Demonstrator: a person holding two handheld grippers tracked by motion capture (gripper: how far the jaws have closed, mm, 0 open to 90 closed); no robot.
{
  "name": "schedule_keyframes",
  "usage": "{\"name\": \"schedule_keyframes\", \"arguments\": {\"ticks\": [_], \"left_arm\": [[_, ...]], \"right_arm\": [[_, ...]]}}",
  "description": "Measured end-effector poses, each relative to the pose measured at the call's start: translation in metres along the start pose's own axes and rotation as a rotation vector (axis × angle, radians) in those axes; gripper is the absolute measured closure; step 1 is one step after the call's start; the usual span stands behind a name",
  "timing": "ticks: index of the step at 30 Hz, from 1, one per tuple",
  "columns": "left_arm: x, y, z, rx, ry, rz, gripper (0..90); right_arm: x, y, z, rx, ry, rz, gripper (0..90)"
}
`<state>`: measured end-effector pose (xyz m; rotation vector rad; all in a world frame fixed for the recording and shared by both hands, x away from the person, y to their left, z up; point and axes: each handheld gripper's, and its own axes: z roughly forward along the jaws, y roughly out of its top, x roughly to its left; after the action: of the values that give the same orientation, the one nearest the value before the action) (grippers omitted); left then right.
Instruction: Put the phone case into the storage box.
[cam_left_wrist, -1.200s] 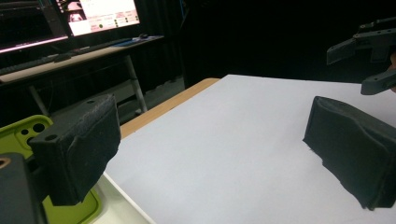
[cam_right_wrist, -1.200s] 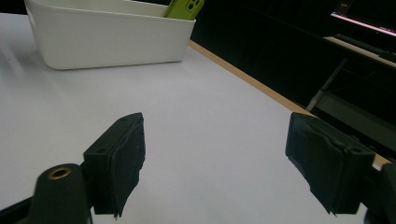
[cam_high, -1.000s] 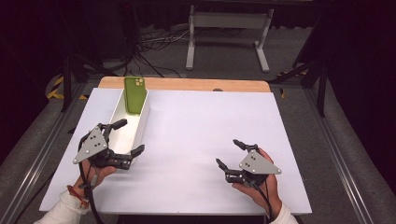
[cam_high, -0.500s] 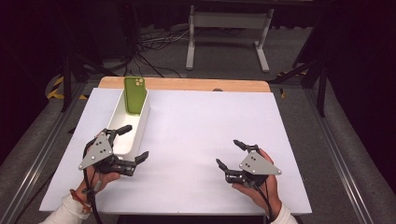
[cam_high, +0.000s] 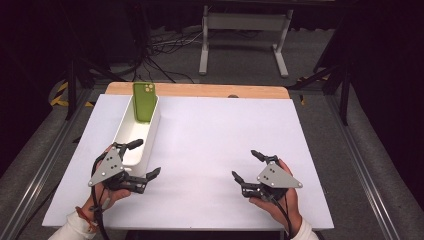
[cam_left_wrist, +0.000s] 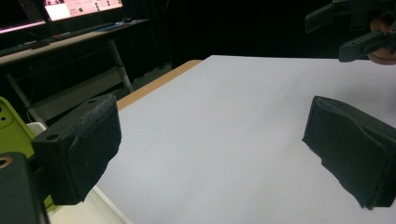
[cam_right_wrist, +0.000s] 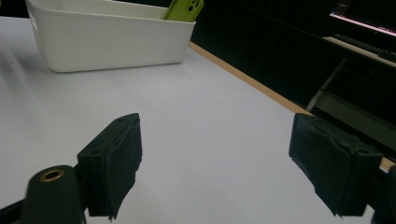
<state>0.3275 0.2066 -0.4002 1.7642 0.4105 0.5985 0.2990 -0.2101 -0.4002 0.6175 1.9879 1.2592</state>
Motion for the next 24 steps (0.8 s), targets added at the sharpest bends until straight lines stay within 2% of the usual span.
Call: {"name": "schedule_keyframes", "arguments": {"ticks": [4, 12, 22, 24], "left_arm": [[-0.003, -0.003, 0.0, 0.006, 0.002, 0.001, 5.0], [-0.009, -0.01, 0.002, 0.039, -0.024, -0.003, 4.2], [-0.015, -0.015, -0.002, 0.054, -0.025, -0.024, 4.2], [-0.015, -0.015, -0.003, 0.055, -0.02, -0.014, 4.0]], "right_arm": [[0.001, 0.0, -0.001, -0.004, 0.005, 0.008, 17.2], [0.002, -0.001, -0.002, 0.0, -0.003, 0.013, 15.9], [0.005, -0.005, -0.005, 0.013, -0.011, -0.003, 15.5], [0.005, -0.007, -0.006, 0.017, -0.009, -0.003, 15.2]]}}
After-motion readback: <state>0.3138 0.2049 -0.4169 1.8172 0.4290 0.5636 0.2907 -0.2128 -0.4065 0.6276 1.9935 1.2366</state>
